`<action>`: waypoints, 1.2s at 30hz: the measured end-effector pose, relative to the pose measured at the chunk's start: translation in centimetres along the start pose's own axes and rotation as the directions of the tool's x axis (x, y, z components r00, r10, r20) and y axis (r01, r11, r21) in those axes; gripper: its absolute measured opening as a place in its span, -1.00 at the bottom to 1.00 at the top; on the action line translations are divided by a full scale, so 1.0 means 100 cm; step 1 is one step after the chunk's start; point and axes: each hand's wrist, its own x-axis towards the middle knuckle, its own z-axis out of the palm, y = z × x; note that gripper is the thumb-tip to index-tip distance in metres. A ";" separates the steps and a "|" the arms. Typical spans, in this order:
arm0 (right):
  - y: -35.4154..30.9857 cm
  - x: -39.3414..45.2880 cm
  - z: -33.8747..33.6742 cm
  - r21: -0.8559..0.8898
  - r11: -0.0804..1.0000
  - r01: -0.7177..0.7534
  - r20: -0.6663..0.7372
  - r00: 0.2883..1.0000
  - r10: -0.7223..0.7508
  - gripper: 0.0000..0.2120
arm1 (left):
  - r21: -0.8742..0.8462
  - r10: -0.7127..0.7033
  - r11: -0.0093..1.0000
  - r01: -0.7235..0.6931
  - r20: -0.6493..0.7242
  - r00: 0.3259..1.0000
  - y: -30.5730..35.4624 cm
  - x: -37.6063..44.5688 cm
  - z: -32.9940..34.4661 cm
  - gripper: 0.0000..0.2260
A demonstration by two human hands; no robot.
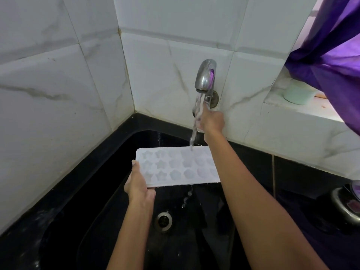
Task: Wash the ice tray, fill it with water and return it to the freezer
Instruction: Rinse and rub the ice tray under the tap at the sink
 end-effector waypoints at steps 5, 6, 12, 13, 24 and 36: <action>0.010 0.018 -0.009 0.391 0.893 -0.222 0.253 0.959 0.127 -0.51 | 0.007 -0.020 1.000 0.020 0.008 1.000 -0.005 -0.001 -0.005 -0.80; 0.014 0.019 -0.011 0.486 0.832 -0.268 0.313 0.942 0.121 -0.51 | 0.005 -0.021 1.000 0.021 0.009 1.000 -0.006 -0.001 -0.006 -0.78; 0.013 0.015 -0.015 0.611 0.695 -0.381 0.420 0.899 0.123 -0.50 | 0.018 -0.019 1.000 0.019 0.005 1.000 -0.006 -0.007 -0.015 -0.67; 0.011 0.014 -0.016 0.587 0.719 -0.373 0.417 0.900 0.127 -0.50 | 0.019 -0.015 1.000 0.015 0.007 1.000 -0.005 -0.009 -0.017 -0.68; 0.039 -0.064 -0.079 -0.354 0.929 0.107 -0.024 0.992 -0.124 -0.57 | 0.008 -0.013 1.000 0.013 0.032 0.999 0.004 -0.047 -0.055 -0.66; 0.111 -0.169 -0.148 -0.255 0.964 -0.070 0.165 0.980 0.115 -0.53 | 0.046 -0.002 0.999 -0.002 0.089 0.996 -0.013 -0.106 -0.116 -0.64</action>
